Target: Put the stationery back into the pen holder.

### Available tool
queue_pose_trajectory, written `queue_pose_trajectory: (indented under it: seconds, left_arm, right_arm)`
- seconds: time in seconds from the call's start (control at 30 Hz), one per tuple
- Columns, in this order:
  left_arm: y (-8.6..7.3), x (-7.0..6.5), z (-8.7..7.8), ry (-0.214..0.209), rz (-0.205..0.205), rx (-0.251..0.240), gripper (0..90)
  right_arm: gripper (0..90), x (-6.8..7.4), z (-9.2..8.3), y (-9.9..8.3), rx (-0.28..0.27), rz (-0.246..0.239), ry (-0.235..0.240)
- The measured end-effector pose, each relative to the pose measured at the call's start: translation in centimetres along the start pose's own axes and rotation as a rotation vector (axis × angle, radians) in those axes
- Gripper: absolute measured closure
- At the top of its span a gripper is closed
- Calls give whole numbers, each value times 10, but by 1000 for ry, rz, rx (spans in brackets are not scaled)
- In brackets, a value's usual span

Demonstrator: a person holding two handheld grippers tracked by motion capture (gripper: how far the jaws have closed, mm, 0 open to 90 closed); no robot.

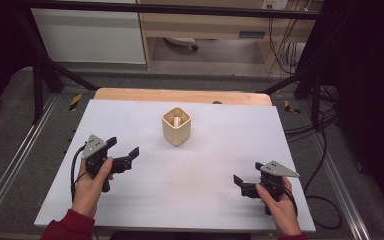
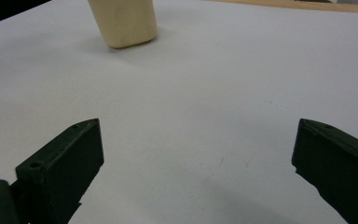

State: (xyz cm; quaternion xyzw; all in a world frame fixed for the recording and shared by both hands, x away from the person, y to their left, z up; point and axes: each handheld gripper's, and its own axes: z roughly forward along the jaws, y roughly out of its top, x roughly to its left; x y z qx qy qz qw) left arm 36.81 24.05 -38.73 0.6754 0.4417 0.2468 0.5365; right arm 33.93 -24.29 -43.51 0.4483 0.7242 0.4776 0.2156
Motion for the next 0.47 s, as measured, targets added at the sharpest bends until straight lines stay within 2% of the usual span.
queue_pose_trajectory:
  seconds: [0.1,0.2,0.3,0.33,0.4,0.47]
  left_arm:
    - [-11,2,-8,15,-9,9,69]
    - [-24,-3,-15,37,9,42,79]
    - [-36,-8,-20,19,16,57,74]
    - [-38,-9,-21,12,27,67,72]
    - [-38,-9,-23,31,45,59,67]
    - [-37,-7,-23,37,39,46,71]
  right_arm:
    - [26,0,0,0,4,-2,-4]
    - [27,1,0,0,14,-13,-11]
    - [27,0,1,-2,30,-23,-30]
    - [28,0,1,-2,38,-23,-35]
    - [30,-2,2,-3,48,-19,-49]
    - [33,-4,4,-5,87,-13,-87]
